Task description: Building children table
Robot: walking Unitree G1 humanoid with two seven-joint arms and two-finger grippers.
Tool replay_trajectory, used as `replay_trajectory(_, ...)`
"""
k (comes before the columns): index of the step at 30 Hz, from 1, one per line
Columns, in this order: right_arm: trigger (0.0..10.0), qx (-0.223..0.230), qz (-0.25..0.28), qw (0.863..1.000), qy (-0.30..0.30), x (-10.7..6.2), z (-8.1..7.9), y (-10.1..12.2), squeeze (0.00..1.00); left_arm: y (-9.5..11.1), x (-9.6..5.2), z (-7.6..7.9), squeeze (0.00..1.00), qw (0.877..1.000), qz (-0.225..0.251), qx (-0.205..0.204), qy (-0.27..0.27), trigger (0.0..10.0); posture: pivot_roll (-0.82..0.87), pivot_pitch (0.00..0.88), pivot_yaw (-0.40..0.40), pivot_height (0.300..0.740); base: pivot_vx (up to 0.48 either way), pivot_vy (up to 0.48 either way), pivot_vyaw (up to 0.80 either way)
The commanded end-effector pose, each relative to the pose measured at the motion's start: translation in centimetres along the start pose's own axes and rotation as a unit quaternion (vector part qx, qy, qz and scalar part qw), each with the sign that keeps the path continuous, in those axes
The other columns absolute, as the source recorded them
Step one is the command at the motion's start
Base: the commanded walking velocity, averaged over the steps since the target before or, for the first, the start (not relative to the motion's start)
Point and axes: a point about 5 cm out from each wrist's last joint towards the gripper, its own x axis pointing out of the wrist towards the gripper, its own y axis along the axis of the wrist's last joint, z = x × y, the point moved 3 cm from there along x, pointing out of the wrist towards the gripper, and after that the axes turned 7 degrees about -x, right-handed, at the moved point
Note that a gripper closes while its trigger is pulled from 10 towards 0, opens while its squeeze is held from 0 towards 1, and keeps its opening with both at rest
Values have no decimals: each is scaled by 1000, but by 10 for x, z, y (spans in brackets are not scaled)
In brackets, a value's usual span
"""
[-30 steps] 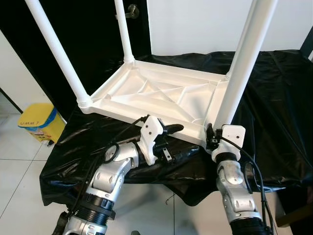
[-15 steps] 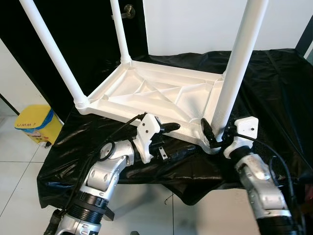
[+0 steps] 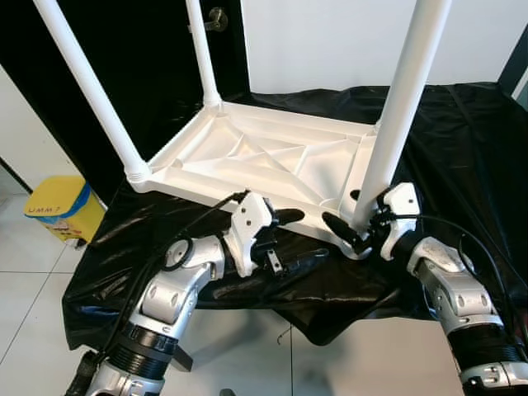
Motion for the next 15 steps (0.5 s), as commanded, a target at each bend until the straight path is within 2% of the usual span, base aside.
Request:
replay_trajectory(1, 9725, 2, -9, 1000, 20, 2, -4, -3, 0, 0, 0, 5, 0, 1000, -6, -1, -24, 10000, -160, 0, 41, 740, 0, 0, 0)
replay_trajectory(2, 8314, 4, -16, 999, 31, 1, -4, -6, 0, 0, -1, 5, 0, 1000, -7, -1, -24, 10000, -157, 0, 42, 740, 0, 0, 0)
replay_trajectory(4, 8314, 4, -16, 999, 31, 1, -4, -6, 0, 0, -1, 5, 0, 1000, -7, -1, -24, 10000, -157, 0, 42, 740, 0, 0, 0)
replay_trajectory(5, 3882, 1, -20, 999, 37, 0, -3, -8, 0, 0, -1, 6, 0, 1000, -7, -2, -23, 10000, -155, 0, 45, 740, 0, 0, 0)
replay_trajectory(6, 0, 1, -24, 999, 39, -2, -3, -11, 0, 1, -2, 6, 0, 1000, -8, -2, -23, 10000, -152, 0, 46, 740, 0, 0, 0)
replay_trajectory(15, 0, -4, -38, 998, 41, -6, -1, -19, 0, 2, -3, 1, 0, 1000, -13, 0, -25, 10000, -167, 0, 60, 740, 0, 0, 0)
